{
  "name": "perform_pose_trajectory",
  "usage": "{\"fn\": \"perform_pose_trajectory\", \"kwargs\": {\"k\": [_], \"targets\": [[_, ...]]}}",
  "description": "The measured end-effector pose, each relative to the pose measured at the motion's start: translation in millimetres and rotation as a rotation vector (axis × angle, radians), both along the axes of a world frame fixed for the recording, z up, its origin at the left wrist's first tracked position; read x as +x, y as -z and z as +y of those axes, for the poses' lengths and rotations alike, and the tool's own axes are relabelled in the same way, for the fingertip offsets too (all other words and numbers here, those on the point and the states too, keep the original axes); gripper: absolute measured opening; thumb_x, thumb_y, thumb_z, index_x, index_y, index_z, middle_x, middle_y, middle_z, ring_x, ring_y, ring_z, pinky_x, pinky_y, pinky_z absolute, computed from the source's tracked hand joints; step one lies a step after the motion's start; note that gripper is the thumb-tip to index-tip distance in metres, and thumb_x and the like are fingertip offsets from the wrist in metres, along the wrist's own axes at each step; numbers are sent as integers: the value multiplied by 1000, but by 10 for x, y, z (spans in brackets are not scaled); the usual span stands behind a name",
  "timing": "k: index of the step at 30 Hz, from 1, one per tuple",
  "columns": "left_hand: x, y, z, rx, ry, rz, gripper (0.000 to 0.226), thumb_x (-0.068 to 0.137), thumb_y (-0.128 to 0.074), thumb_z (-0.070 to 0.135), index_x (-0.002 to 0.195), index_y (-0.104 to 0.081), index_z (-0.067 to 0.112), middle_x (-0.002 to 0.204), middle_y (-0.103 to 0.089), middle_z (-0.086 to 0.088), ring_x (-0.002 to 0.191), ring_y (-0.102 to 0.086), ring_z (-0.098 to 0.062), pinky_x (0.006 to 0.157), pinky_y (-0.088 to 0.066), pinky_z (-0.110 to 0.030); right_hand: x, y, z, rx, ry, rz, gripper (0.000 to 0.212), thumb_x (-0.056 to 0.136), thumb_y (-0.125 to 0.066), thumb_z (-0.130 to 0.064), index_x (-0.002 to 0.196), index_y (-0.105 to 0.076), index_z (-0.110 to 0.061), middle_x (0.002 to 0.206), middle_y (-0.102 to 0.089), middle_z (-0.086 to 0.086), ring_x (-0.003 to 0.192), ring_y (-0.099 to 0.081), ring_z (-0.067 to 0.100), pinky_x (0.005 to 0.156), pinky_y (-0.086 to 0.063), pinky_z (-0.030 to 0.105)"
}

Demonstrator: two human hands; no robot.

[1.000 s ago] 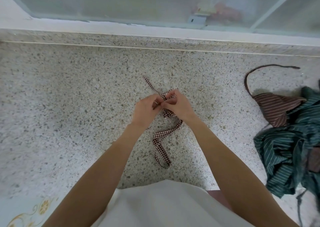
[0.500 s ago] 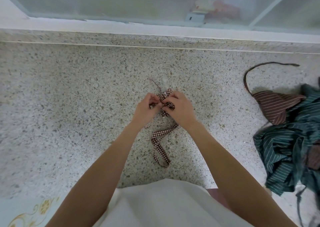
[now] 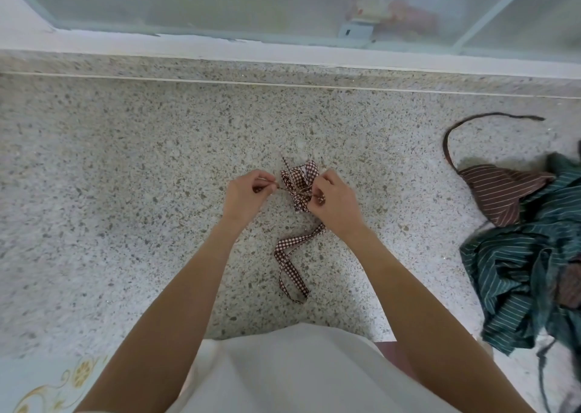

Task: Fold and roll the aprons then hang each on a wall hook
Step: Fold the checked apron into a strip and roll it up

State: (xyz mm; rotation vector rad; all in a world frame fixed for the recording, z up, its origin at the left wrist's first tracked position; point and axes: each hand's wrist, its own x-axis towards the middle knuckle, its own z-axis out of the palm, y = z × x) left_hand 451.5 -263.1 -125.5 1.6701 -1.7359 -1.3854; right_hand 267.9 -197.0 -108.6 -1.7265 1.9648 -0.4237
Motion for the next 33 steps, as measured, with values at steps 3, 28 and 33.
{"fn": "perform_pose_trajectory", "kwargs": {"k": [3,28,33], "targets": [[-60,5,-6,-102,50,-99,12,83,-70,15,94,-69,14,88,-72,2,80,-62,0,72,-44,-5,18,-38,-6,66,-53,25,21,77,-54,-2,74,-38,-14,87,-43,0,60,-43,16,54,-39,27],[54,-13,873,-47,603,-256,44,89,-60,22,130,-43,20,113,-65,-2,100,-62,-20,81,-48,-30,476,-50,1015,432,-28,92,73,73,-64,-63,125,-41,-17,120,-51,4,110,-49,25,88,-44,39],[147,-36,967,59,491,-152,38,87,-63,23,123,-48,21,94,-59,7,87,-60,-12,79,-49,-29,796,-45,1365,461,69,230,64,80,-62,-49,128,-40,-12,128,-45,7,119,-43,27,95,-38,42]]}}
